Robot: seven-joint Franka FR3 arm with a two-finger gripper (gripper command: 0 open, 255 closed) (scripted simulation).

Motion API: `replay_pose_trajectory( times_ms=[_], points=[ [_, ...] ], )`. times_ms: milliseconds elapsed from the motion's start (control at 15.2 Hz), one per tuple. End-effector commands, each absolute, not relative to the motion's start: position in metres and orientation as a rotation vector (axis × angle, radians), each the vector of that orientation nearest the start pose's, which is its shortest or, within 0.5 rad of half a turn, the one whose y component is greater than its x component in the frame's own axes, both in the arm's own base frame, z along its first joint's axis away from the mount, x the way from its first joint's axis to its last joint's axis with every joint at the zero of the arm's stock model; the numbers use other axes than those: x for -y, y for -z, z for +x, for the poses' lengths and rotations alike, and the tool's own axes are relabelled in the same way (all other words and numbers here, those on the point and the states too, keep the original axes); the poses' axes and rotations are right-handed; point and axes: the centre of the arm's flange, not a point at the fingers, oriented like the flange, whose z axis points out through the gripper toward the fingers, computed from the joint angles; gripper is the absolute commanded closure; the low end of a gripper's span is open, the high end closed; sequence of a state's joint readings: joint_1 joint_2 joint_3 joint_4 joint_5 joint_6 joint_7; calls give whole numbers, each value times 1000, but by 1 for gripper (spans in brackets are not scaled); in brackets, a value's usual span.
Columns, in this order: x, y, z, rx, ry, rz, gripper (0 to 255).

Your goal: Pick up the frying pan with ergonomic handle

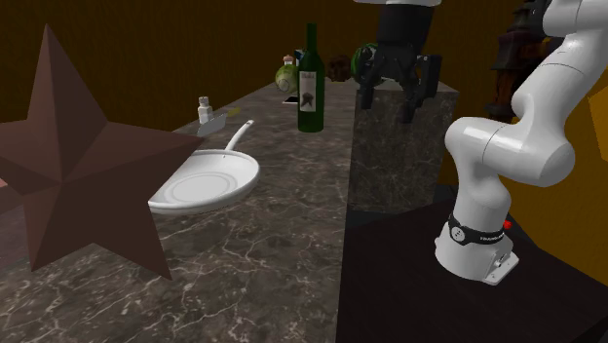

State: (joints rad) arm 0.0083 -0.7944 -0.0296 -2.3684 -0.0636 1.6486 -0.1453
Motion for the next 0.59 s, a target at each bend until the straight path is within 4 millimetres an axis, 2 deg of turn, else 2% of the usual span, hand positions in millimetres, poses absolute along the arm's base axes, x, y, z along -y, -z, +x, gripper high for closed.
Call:
replay_pose_trajectory(
  times_ms=[0,528],
  points=[
    [16,-594,312,215,113,-3181,0],
    [101,-570,366,578,-33,-3183,0]
  ],
)
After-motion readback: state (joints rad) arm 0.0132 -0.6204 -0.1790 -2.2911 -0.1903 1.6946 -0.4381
